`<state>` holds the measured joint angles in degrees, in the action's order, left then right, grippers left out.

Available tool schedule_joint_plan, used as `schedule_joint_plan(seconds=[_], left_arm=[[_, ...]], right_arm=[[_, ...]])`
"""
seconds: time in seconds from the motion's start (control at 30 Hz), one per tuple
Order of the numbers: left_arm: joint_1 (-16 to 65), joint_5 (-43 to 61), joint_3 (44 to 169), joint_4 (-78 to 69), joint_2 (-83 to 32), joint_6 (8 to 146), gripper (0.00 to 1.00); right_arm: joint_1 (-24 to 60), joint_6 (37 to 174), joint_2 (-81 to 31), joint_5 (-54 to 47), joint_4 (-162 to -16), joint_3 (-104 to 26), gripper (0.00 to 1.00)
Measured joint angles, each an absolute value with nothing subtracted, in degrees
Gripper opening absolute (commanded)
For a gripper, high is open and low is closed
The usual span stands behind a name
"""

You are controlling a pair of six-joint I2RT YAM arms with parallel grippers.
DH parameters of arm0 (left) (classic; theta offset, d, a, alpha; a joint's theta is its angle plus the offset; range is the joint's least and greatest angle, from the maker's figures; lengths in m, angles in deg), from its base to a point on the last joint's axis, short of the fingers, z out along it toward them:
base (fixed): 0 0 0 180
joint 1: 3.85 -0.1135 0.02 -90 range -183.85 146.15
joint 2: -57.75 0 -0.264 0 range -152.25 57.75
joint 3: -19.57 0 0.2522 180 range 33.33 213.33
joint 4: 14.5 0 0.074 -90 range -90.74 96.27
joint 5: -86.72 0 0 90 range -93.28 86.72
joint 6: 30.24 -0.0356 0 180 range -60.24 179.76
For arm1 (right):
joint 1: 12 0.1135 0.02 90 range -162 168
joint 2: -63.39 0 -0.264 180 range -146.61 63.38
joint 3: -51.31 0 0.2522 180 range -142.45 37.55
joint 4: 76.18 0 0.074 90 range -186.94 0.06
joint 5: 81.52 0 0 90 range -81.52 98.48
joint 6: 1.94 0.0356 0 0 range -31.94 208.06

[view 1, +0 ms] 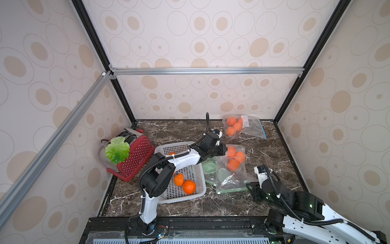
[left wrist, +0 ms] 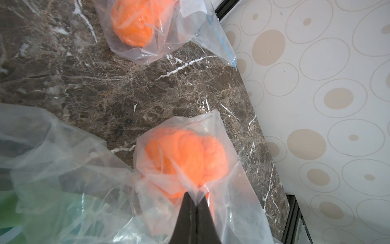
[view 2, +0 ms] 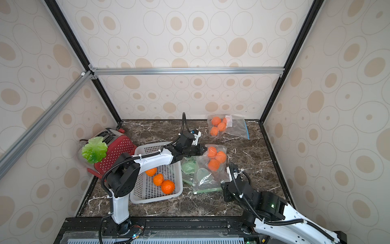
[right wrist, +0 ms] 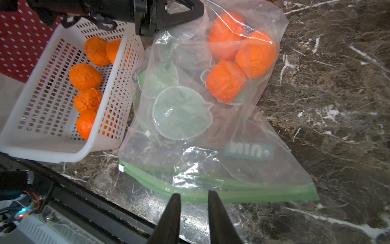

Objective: Open the zip-top bag and take out the orange
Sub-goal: Pick up the orange from the zipper food storage bag.

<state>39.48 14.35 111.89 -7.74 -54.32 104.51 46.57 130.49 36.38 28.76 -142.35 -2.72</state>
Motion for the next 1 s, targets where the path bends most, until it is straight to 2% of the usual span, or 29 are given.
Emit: schedule_joint_plan(seconds=[0.17,0.37,0.53,0.6,0.83,1.0], left_arm=[[39.4,13.6,112.4,-7.5,-54.3,104.5,0.00],[39.1,13.3,113.0,-7.1,-54.4,104.6,0.00],[39.0,13.3,113.4,-7.1,-54.4,104.6,0.00],[38.9,13.3,113.4,-7.1,-54.5,104.6,0.00],[38.9,13.8,113.4,-7.2,-55.0,104.6,0.00],[38.9,14.5,113.4,-7.2,-55.9,104.6,0.00]], right_arm=[[46.6,133.6,35.4,26.2,-142.7,-0.3,0.25],[46.6,135.2,25.1,24.7,-142.4,0.9,0.27],[46.5,135.3,21.8,24.4,-139.4,3.5,0.27],[46.6,135.6,21.9,25.3,-138.2,4.4,0.31],[46.1,135.7,23.1,34.2,-132.4,5.7,0.29],[41.0,133.9,20.3,35.3,-124.4,5.7,0.30]])
